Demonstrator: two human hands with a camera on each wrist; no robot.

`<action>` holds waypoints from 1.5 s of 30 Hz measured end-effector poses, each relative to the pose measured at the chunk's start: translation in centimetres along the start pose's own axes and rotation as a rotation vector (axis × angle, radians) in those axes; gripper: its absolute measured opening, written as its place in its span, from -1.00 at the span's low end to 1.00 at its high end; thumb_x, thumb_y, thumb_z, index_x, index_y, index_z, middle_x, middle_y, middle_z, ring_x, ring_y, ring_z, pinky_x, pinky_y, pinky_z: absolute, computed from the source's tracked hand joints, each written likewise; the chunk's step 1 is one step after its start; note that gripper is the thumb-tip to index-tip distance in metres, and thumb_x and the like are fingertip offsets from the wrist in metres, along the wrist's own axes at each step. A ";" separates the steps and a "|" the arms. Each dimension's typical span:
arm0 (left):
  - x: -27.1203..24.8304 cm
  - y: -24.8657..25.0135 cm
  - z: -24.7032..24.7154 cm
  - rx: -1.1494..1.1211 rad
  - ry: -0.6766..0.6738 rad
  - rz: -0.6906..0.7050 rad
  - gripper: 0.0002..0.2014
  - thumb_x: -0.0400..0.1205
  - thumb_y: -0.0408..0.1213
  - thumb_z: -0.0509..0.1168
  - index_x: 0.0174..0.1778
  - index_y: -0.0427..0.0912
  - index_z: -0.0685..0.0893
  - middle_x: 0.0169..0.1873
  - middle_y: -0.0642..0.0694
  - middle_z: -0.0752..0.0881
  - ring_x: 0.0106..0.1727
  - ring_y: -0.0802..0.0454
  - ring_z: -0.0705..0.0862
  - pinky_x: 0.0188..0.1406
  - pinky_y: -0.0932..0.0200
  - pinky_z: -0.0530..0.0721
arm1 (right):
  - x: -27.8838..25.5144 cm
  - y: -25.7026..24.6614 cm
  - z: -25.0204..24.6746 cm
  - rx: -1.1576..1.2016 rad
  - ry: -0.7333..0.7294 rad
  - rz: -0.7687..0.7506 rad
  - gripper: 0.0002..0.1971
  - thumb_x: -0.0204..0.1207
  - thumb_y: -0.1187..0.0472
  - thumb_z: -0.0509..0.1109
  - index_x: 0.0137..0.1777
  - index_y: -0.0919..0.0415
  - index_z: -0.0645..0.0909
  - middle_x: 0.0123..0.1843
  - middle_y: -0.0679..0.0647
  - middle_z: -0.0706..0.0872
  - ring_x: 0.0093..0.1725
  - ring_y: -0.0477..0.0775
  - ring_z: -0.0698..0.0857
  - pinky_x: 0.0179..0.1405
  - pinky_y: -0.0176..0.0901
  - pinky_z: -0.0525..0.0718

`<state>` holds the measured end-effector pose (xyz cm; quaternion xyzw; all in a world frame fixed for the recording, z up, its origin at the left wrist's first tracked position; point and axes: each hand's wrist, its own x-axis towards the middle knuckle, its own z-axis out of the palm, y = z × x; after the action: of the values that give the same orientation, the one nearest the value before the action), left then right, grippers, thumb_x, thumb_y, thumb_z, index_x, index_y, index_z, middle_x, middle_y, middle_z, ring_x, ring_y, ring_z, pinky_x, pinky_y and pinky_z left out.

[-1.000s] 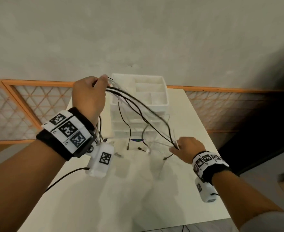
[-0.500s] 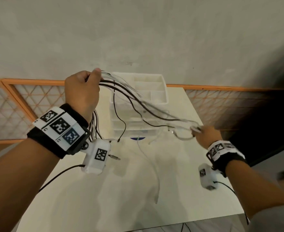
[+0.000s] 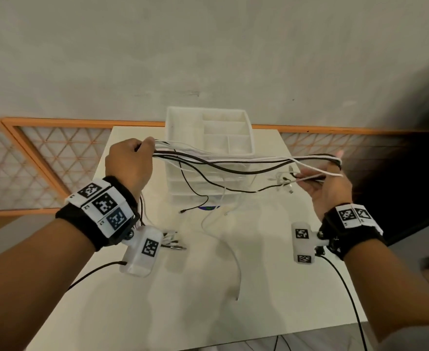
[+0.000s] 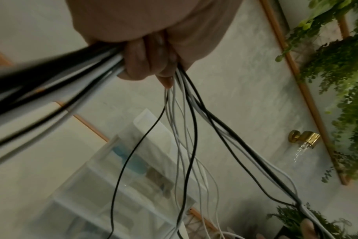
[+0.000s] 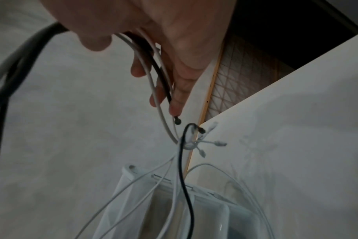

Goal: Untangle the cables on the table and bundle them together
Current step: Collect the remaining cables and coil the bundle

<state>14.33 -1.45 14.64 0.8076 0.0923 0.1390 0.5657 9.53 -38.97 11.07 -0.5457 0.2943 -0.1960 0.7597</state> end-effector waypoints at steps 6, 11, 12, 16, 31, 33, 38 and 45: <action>0.2 1.3 0.1 -0.102 0.072 0.037 -0.49 0.47 0.17 0.24 -0.49 -0.26 0.47 -0.48 -0.23 0.45 -0.43 -0.13 0.38 -0.35 -0.03 0.43 | 0.9 2.8 -2.6 -0.959 0.102 0.086 -0.56 0.58 -0.23 0.27 0.36 -0.04 0.55 0.15 0.19 0.70 -0.21 0.26 0.76 -0.35 0.10 0.83; 0.0 2.2 0.7 -0.157 0.020 0.107 -0.51 0.52 0.10 0.27 -0.47 -0.29 0.52 -0.53 -0.16 0.39 -0.46 -0.10 0.29 -0.37 -0.02 0.33 | -0.1 6.2 -2.5 -0.791 -0.023 0.292 -0.71 0.74 0.04 0.15 0.28 0.17 0.56 -0.26 0.35 0.74 -0.61 0.23 0.68 -0.60 -0.02 0.75; 0.1 2.1 0.8 -0.139 0.005 0.105 -0.50 0.52 0.11 0.27 -0.46 -0.30 0.48 -0.50 -0.20 0.39 -0.45 -0.11 0.29 -0.36 -0.03 0.33 | -0.5 6.1 -2.2 -0.605 -0.060 0.321 -0.73 0.76 0.08 0.15 0.21 0.24 0.58 -0.28 0.37 0.72 -0.60 0.24 0.67 -0.61 -0.06 0.74; -0.2 0.9 1.1 0.012 -0.142 0.083 -0.55 0.61 0.08 0.29 -0.44 -0.20 0.50 -0.49 -0.17 0.43 -0.49 -0.09 0.32 -0.33 0.01 0.38 | -1.6 3.7 -0.8 -0.189 -0.249 0.173 -0.77 0.75 0.17 0.19 -0.12 0.19 0.56 -0.03 0.23 0.79 -0.29 0.14 0.83 -0.40 -0.13 0.78; -0.9 -1.4 1.3 0.194 -0.143 -0.076 -0.51 0.66 -0.06 0.30 -0.53 -0.15 0.33 -0.59 -0.12 0.34 -0.49 -0.13 0.34 -0.36 0.03 0.39 | 1.0 2.9 -0.9 0.087 0.102 0.025 -0.78 0.68 0.07 0.30 0.29 -0.04 0.57 0.14 0.15 0.72 0.06 0.10 0.74 0.12 -0.11 0.60; -0.6 -1.0 0.9 0.144 -0.113 -0.077 -0.51 0.64 -0.05 0.31 -0.55 -0.13 0.33 -0.60 -0.11 0.36 -0.51 -0.12 0.34 -0.35 0.02 0.41 | 0.4 3.2 -1.2 -0.280 0.188 -0.041 -0.58 0.63 -0.12 0.36 0.28 0.20 0.60 0.05 0.19 0.73 0.05 0.18 0.70 0.10 -0.04 0.58; 0.6 0.7 -0.7 0.029 -0.022 -0.045 -0.59 0.50 0.09 0.30 -0.48 -0.15 0.47 -0.48 -0.21 0.43 -0.45 -0.10 0.37 -0.33 0.00 0.40 | -1.0 4.2 -3.3 -1.008 0.154 -0.029 -0.55 0.64 -0.14 0.31 0.30 0.24 0.56 0.22 0.37 0.70 0.07 0.45 0.71 0.24 0.21 0.67; -0.9 0.8 0.8 0.095 -0.177 0.019 -0.58 0.60 0.04 0.29 -0.45 -0.17 0.46 -0.50 -0.18 0.42 -0.49 -0.09 0.33 -0.35 0.01 0.38 | -1.2 4.3 -1.0 -0.104 0.043 0.211 -0.73 0.79 0.16 0.12 0.05 0.34 0.57 -0.23 0.45 0.72 -0.47 0.30 0.77 -0.53 0.00 0.80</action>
<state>13.71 -2.71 15.00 0.8433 0.0407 0.0679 0.5315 7.83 -37.55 7.09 -0.5460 0.3759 -0.1111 0.7404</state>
